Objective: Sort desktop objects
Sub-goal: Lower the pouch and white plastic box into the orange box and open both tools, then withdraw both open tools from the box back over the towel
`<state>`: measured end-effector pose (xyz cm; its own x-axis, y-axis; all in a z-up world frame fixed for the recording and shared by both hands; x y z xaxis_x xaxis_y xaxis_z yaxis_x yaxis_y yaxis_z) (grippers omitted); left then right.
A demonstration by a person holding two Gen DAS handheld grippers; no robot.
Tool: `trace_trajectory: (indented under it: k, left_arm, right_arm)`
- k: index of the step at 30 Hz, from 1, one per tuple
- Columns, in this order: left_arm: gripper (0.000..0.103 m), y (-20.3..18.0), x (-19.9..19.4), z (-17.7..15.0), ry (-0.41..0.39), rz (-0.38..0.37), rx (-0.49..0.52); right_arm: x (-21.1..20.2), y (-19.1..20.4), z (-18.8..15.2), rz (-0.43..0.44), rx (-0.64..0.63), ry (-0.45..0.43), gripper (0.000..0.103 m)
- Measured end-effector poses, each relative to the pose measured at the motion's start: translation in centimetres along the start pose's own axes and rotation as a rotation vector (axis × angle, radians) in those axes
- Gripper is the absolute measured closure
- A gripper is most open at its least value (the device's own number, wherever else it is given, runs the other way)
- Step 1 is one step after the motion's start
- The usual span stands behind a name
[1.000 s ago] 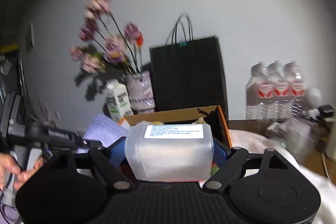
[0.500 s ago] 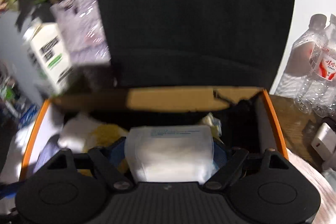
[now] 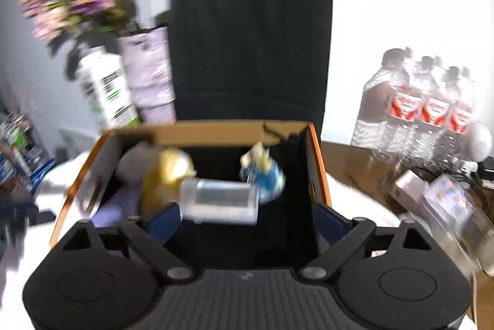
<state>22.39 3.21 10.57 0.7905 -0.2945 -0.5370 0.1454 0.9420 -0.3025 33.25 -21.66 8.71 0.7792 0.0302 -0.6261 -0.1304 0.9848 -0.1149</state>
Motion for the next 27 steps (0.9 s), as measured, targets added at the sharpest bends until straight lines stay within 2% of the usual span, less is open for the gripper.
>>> trace_trajectory:
  k: [4,7,10,15,17,20,24,27]
  left_arm:
    - [0.049,-2.5,-5.4,-4.8,-0.025,-0.075,0.009]
    - [0.04,-4.5,-9.2,-9.5,-0.061,-0.143,-0.001]
    - [0.039,-6.2,-11.3,-14.5,-0.041,-0.153,-0.002]
    - [0.039,-7.7,-13.5,-21.1,0.011,-0.108,0.033]
    - [0.04,-7.8,-14.1,-22.8,0.04,-0.084,0.033]
    - [0.04,-7.7,-14.7,-24.5,0.07,-0.091,0.018]
    - [0.04,-8.2,-14.3,-25.0,0.077,-0.057,0.04]
    - [0.04,-8.2,-13.8,-25.4,0.084,-0.063,0.038]
  right_arm:
    - [-6.4,-0.5,-6.6,0.011,-0.023,-0.082,0.004]
    - [-11.2,-0.8,-12.1,0.025,0.017,-0.141,0.0]
    - [-14.8,-0.7,-17.8,0.027,0.067,-0.175,0.0]
    - [-18.6,-0.4,-25.7,0.052,0.157,-0.147,0.0]
    - [-19.3,-0.4,-28.0,0.062,0.166,-0.118,0.0]
    - [-20.6,-0.6,-30.0,0.038,0.159,-0.126,0.0]
    - [-21.2,-1.4,-30.8,0.036,0.19,-0.127,0.0]
    - [-21.4,-1.6,-30.6,0.029,0.208,-0.144,0.0]
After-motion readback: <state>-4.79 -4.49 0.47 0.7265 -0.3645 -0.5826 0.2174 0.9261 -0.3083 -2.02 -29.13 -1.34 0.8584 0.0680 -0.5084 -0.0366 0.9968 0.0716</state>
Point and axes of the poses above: each gripper's, at about its wrist camera, not at the fingertips, and x roughly the way its jaws point, y to its left, z to its top, the point moved 4 cm from there along x, roughly the way its jaws point, and after that the axes turned 15 degrees about -z, right-handed, at the moved point
